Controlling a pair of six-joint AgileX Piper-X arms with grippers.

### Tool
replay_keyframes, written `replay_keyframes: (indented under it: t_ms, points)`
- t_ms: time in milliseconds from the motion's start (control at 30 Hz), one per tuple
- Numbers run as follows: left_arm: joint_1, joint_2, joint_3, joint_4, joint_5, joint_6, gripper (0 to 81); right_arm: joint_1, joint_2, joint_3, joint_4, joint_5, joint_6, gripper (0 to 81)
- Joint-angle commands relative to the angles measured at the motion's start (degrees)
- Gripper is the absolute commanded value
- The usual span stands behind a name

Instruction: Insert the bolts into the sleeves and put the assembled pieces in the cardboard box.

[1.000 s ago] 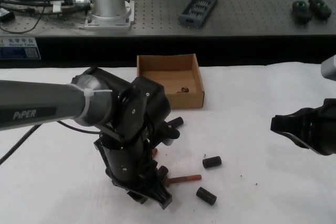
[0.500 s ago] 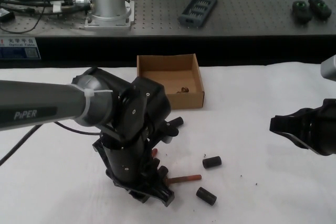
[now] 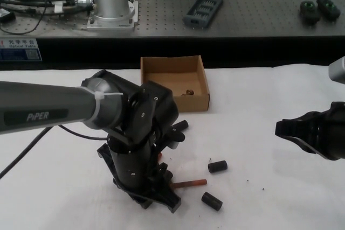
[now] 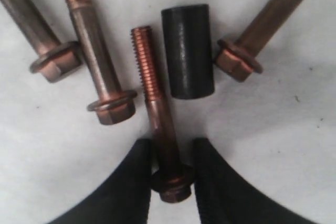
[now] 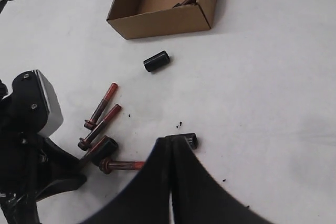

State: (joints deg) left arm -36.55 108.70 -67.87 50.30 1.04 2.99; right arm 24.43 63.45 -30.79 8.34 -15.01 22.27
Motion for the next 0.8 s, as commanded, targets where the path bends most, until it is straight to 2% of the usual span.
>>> replay_keyframes:
  t_ms: [0,167,267,467,633,767]
  points:
    - [-0.11,2.3,0.41,0.74,-2.39,6.06,13.0,-0.35,-0.6,-0.19,0.02,-0.57,-0.49,0.4]
    - [-0.11,2.3,0.41,5.03,-6.68,13.53,13.0,-0.35,-0.6,-0.19,0.02,-0.57,-0.49,0.4]
    - [-0.11,2.03,0.41,7.49,-6.65,17.72,13.0,-0.35,-0.6,-0.19,0.02,-0.57,-0.49,0.4]
    - [-0.11,-0.92,0.41,10.35,-3.26,24.66,13.0,-0.35,-0.6,-0.19,0.02,-0.57,-0.49,0.4]
    - [-0.11,-5.56,0.41,10.32,-3.08,25.91,13.0,-0.35,-0.6,-0.19,-0.09,-0.56,-2.2,0.4]
    - [-0.11,-9.08,0.41,10.32,1.96,27.61,13.0,-0.35,-0.6,-0.19,-0.09,-0.56,-2.2,0.4]
